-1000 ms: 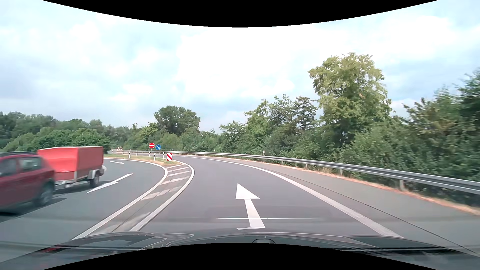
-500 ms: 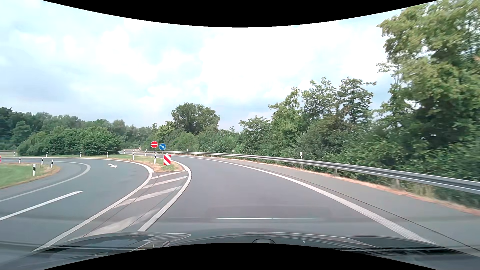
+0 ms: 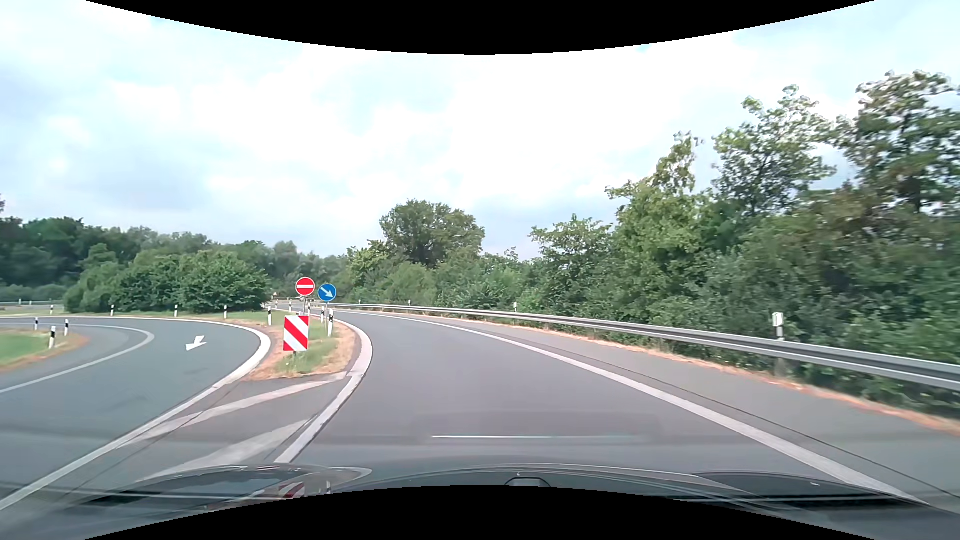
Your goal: Follow the waypoints while adhering to traffic rules and regulations
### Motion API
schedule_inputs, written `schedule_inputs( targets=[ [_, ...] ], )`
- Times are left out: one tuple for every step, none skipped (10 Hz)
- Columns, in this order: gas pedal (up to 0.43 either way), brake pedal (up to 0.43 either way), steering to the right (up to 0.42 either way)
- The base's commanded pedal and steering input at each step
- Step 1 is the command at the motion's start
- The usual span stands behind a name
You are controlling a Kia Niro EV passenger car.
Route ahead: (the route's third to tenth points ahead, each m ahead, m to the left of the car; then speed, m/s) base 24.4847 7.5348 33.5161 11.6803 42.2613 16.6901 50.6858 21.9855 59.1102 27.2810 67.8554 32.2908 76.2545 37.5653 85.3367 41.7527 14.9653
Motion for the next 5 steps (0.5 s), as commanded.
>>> schedule_inputs(
  targets=[
    [0.157, 0.000, -0.078],
    [0.157, 0.000, -0.078],
    [0.157, 0.000, -0.078],
    [0.157, 0.000, -0.078],
    [0.157, 0.000, -0.079]
  ],
)
